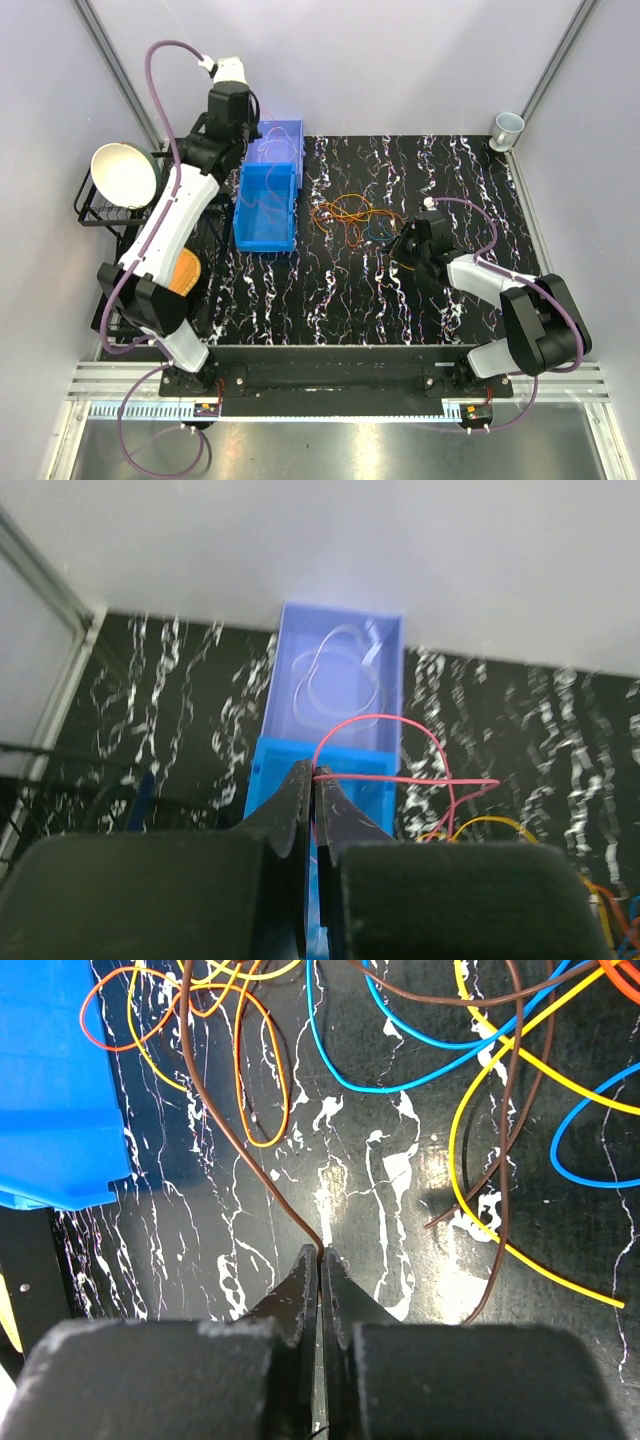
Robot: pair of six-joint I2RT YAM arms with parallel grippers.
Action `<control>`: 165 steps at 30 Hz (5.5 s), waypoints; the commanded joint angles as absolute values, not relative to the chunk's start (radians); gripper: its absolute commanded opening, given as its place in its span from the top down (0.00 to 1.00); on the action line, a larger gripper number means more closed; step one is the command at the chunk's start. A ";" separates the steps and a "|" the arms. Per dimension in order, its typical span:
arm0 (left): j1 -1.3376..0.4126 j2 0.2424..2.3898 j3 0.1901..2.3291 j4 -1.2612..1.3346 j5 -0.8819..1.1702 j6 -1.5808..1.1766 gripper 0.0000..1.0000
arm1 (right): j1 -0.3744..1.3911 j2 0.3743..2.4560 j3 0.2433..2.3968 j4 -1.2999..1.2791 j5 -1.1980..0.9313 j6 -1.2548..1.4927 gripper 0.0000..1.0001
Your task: Untangle the cables
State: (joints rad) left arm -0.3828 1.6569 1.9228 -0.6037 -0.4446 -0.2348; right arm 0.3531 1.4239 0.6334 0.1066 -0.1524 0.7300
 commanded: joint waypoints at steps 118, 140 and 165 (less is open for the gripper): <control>-1.068 1.420 0.983 0.545 -0.006 -0.086 0.08 | 0.357 0.989 1.164 -0.245 -0.627 0.871 1.00; -1.075 1.233 0.902 0.503 -0.172 -0.167 0.17 | 0.357 1.005 1.072 -0.250 -0.612 0.838 1.00; -1.085 1.307 1.080 0.319 -0.239 -0.230 0.92 | 0.357 0.965 0.988 -0.227 -0.630 0.864 1.00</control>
